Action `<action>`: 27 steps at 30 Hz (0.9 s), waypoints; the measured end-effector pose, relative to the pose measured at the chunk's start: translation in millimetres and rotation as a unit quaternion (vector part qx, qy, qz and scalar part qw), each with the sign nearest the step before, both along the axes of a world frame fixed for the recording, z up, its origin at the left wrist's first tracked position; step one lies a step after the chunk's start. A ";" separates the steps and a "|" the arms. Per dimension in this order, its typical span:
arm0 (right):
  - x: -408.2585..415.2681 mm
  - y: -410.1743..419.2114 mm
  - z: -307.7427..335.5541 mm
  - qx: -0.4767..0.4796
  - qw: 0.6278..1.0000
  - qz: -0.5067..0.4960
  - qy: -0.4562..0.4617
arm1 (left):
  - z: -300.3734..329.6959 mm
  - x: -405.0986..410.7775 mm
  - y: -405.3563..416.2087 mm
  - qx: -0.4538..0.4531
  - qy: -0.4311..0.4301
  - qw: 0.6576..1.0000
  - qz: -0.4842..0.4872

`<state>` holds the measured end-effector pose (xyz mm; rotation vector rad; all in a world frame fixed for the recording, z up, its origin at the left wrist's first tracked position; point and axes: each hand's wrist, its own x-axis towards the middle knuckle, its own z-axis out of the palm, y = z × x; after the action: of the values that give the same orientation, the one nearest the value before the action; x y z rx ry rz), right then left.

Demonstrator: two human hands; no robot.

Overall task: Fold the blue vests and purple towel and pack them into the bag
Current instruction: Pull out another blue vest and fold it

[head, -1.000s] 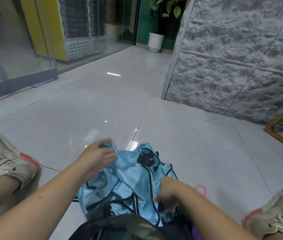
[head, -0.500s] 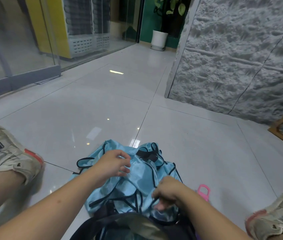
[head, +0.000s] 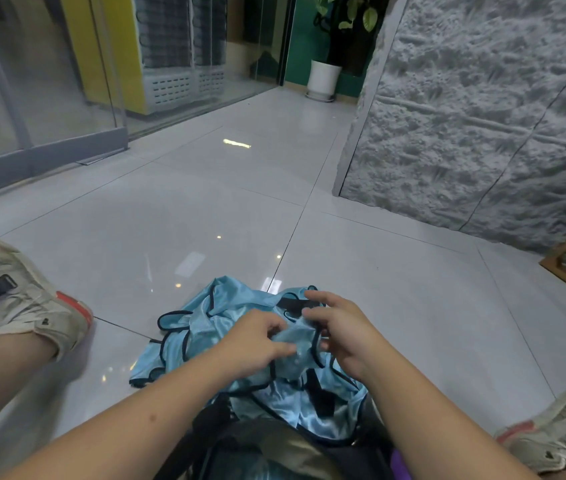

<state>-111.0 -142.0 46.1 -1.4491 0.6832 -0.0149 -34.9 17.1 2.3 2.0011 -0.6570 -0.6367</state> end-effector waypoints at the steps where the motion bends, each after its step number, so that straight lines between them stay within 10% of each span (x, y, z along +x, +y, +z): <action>1: -0.4 -1.5 2.2 -0.013 1.000 0.002 0.000 | 1.1 1.9 -0.3 -0.014 0.001 1.000 0.019; 12: -8.8 -5.7 28.4 -0.109 0.976 0.177 -0.061 | 52.3 12.6 3.5 -0.111 -0.013 0.993 0.039; 17: -9.5 -14.4 32.7 -0.132 0.981 0.070 -0.126 | 46.7 22.5 15.9 -0.129 0.015 0.989 0.068; 23: -9.5 -25.6 35.0 -0.134 0.977 -0.002 -0.165 | -16.3 38.4 64.7 0.300 -0.064 0.951 -0.037; 27: -7.8 -24.1 32.7 -0.128 0.978 -0.003 -0.166 | -50.6 28.7 77.4 0.338 -0.148 0.929 -0.012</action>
<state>-118.9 -166.1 78.8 -1.6424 0.4212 -0.3536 -6.2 94.5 -48.2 2.7759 -0.6973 -0.6355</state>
